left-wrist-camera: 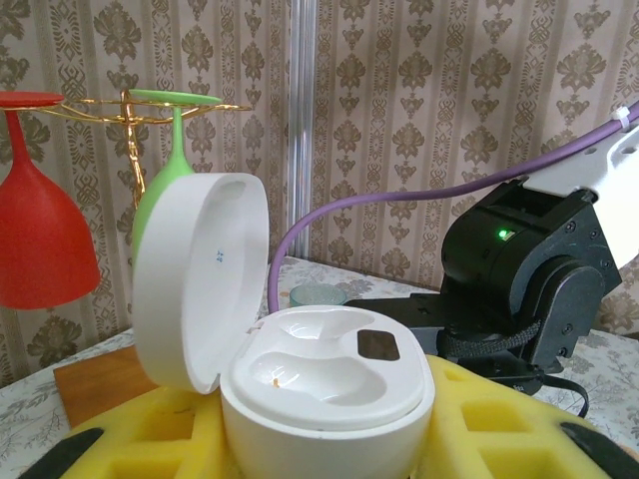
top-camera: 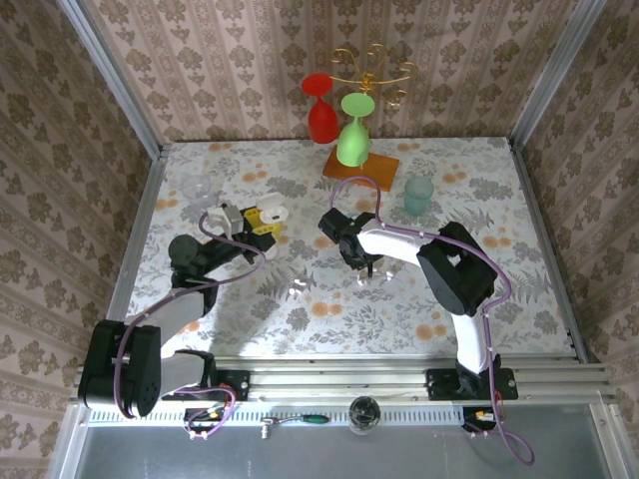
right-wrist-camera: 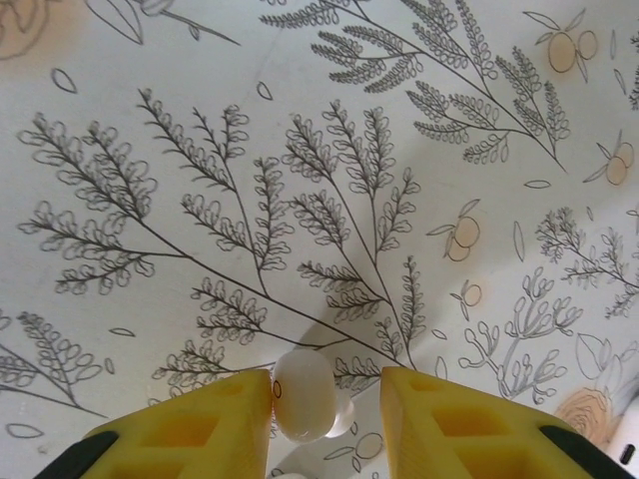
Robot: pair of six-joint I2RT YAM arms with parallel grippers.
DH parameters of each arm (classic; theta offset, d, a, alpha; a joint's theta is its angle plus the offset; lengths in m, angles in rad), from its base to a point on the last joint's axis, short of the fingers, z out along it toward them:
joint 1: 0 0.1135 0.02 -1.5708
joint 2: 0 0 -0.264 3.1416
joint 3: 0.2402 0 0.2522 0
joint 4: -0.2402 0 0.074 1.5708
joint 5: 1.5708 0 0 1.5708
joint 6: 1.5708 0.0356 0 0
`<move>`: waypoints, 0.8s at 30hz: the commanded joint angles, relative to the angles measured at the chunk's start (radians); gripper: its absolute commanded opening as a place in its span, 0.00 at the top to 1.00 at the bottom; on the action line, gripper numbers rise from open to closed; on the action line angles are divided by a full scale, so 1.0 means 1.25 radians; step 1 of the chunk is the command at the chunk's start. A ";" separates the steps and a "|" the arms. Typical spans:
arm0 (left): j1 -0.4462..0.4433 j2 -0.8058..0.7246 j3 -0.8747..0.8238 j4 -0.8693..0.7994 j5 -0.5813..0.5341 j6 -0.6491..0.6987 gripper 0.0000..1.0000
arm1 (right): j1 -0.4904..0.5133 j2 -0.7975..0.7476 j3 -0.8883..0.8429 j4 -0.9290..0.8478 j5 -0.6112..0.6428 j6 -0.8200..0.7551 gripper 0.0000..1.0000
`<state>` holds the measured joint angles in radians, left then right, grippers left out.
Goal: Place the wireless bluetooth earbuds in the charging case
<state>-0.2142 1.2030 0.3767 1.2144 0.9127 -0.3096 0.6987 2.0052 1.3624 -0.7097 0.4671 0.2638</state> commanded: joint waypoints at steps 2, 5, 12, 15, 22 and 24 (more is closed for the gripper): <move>0.006 -0.004 -0.006 0.036 0.016 -0.014 0.68 | -0.001 0.012 0.025 -0.029 0.038 -0.002 0.66; 0.006 -0.002 -0.003 0.036 0.016 -0.013 0.68 | -0.002 0.016 0.026 -0.030 0.033 -0.002 0.70; 0.006 0.001 0.001 0.036 0.020 -0.015 0.68 | -0.003 0.027 0.029 -0.032 0.029 -0.006 0.75; 0.006 0.006 0.002 0.036 0.021 -0.016 0.68 | -0.005 0.032 0.032 -0.032 0.024 -0.009 0.77; 0.003 0.012 0.006 0.035 0.026 -0.017 0.68 | -0.016 0.026 0.030 -0.034 0.010 -0.013 0.82; -0.001 0.012 0.007 0.032 0.023 -0.011 0.69 | -0.023 0.010 0.018 -0.027 -0.006 -0.008 0.82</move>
<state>-0.2142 1.2137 0.3767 1.2201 0.9203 -0.3145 0.6861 2.0228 1.3861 -0.7197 0.4770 0.2562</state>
